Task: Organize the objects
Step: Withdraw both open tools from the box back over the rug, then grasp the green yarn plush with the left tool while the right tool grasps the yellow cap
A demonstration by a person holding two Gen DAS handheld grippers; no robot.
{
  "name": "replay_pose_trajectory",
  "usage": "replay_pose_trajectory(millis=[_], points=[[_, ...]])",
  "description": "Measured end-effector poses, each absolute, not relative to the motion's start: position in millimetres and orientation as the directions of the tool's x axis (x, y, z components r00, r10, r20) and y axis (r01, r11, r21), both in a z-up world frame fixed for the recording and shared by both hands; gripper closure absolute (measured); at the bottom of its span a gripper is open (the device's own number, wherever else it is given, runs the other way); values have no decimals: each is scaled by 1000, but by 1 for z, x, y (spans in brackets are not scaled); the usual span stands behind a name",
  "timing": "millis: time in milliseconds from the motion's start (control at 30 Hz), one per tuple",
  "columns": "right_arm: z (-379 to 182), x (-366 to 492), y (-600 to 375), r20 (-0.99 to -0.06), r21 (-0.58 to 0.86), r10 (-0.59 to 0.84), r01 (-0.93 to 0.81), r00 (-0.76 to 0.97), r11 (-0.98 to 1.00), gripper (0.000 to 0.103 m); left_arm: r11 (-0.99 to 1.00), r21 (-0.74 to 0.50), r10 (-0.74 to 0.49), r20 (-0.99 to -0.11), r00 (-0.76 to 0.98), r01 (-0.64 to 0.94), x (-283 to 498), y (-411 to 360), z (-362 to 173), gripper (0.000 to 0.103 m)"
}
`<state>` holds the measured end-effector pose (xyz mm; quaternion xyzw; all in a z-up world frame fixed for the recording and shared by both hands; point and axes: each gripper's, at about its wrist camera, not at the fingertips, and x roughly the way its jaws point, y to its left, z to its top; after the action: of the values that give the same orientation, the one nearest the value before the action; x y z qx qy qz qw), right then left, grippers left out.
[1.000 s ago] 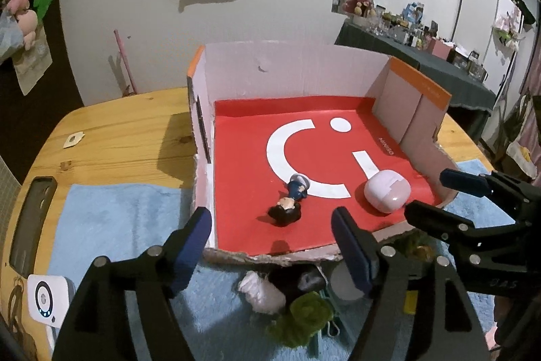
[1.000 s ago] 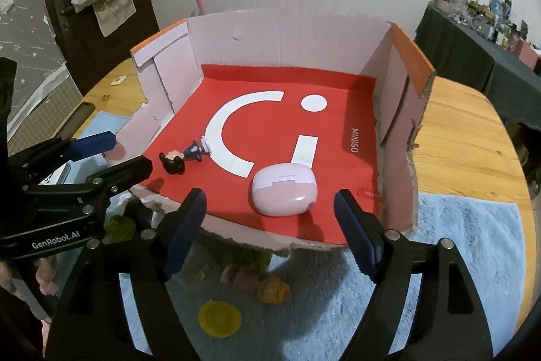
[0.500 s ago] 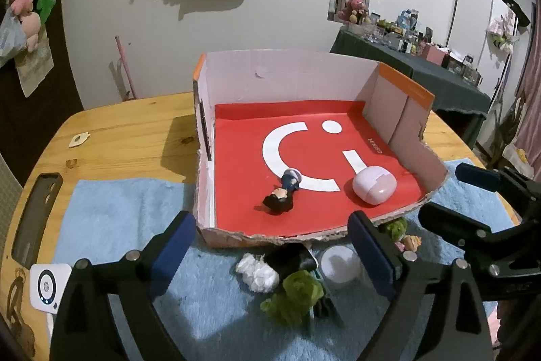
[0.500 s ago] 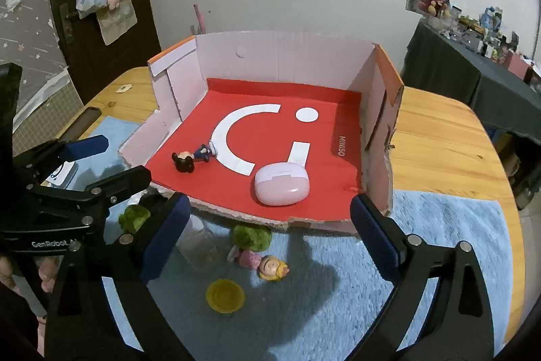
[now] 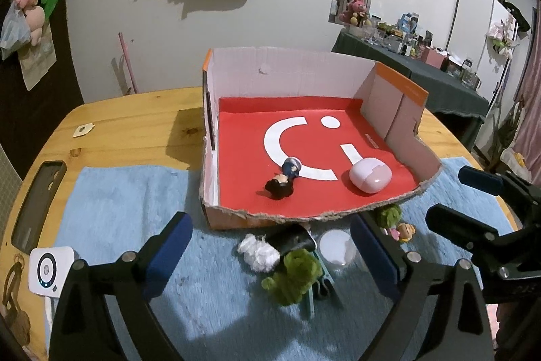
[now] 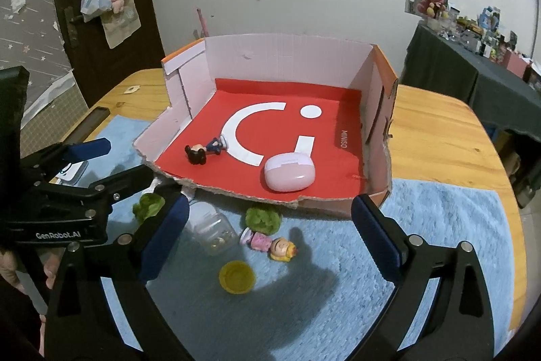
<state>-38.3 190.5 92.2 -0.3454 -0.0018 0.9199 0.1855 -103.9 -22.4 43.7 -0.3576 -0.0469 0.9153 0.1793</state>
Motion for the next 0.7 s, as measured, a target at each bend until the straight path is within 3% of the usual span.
replay_pose_trajectory(millis=[467, 600, 700], points=[[85, -26, 180, -631, -137, 351, -346, -692, -928, 5, -927, -228, 374, -640, -671, -299, -87, -26, 35, 9], [79, -21, 178, -637, -125, 342, -345, -691, -930, 7, -923, -232, 382, -654, -653, -307, -84, -25, 28, 22], [73, -20, 177, -651, -116, 330, -340, -684, -933, 22, -919, -238, 391, -662, -639, -316, -81, -25, 24, 31]])
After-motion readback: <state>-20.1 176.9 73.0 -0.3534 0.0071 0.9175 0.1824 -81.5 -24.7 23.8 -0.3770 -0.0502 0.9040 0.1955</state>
